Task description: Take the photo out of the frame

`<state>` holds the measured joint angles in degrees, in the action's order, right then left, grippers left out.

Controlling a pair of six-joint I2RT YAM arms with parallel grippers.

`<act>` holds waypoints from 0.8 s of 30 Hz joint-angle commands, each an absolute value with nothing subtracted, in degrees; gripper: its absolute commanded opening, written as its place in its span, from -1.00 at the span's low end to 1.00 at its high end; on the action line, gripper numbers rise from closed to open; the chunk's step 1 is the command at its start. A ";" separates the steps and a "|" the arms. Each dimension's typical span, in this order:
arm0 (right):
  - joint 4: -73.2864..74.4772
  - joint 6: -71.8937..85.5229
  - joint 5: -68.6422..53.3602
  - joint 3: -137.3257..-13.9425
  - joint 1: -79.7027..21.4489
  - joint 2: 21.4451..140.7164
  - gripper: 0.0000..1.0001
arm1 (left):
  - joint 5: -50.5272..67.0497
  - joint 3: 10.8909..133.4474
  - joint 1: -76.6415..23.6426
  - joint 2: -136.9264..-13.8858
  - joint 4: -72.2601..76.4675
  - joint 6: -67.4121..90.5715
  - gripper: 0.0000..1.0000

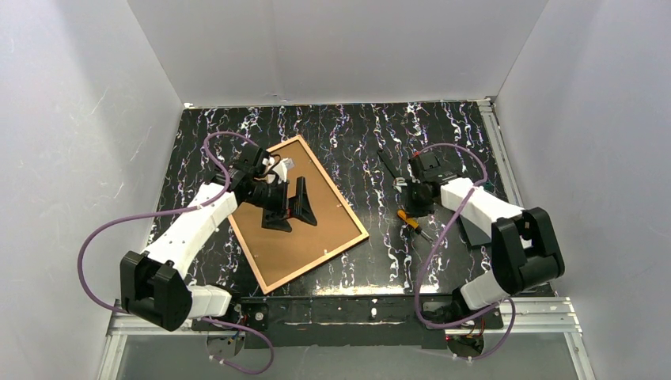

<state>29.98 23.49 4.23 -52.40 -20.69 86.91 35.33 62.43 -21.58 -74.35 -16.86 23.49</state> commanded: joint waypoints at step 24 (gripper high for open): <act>35.03 9.40 14.77 -61.60 -36.37 98.38 -0.76 | 40.46 60.20 -25.11 -77.04 -17.49 23.38 0.96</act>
<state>32.12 8.91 12.21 -59.02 -35.75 97.01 38.20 61.36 -24.62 -76.53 -13.54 24.03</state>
